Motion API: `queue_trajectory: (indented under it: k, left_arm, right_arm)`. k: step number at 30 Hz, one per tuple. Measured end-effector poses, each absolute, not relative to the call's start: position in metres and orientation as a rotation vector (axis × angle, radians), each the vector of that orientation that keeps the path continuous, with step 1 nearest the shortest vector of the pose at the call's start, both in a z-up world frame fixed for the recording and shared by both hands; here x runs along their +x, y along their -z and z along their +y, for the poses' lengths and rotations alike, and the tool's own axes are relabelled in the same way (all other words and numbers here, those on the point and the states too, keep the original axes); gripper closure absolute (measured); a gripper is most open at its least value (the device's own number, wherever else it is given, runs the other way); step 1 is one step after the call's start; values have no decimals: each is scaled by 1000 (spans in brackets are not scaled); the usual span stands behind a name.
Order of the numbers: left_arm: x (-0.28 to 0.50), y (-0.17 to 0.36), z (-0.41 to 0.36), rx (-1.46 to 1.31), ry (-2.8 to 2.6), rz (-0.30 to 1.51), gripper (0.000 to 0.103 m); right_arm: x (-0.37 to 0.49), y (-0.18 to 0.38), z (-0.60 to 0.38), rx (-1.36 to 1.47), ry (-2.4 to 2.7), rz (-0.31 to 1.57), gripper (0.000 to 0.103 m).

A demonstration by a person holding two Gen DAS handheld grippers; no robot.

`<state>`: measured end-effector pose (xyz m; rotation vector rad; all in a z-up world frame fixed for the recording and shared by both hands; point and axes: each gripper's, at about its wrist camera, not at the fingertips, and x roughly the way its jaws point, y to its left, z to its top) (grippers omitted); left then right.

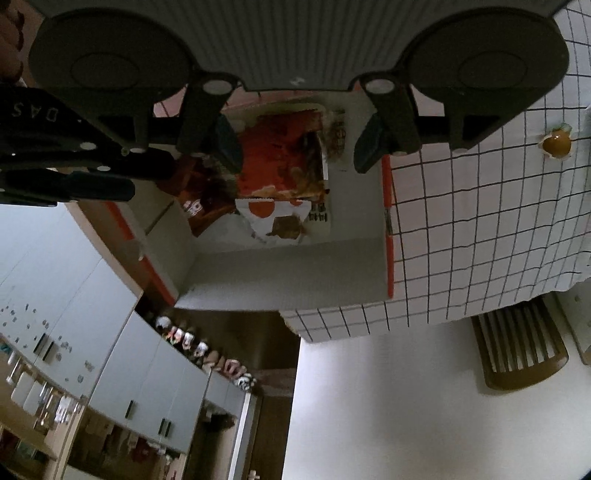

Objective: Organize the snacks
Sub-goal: 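Lower both items into the red shoebox and open both grippers, then withdraw both tools from the shoebox toward the remaining snacks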

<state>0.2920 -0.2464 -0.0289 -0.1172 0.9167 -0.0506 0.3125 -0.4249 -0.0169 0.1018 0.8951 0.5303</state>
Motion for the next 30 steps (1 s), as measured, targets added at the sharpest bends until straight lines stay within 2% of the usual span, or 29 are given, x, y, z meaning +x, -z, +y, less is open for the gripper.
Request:
queue_trajectory:
  k: [10, 12, 16, 21, 30]
  left_arm:
    - [256, 2, -231, -148, 43, 839, 35]
    - [250, -2, -224, -162, 41, 828, 34]
    - [237, -8, -210, -182, 35, 806, 33]
    - [218, -14, -188, -196, 26, 777, 25]
    - [191, -14, -133, -207, 1, 754, 22]
  right_arm:
    - [287, -4, -418, 99, -569, 836, 31]
    - [282, -8, -416, 96, -578, 826, 23]
    - [273, -18, -405, 95, -603, 810, 15]
    - [261, -27, -386, 88, -625, 793, 2]
    - [245, -37, -333, 78, -645, 786, 0]
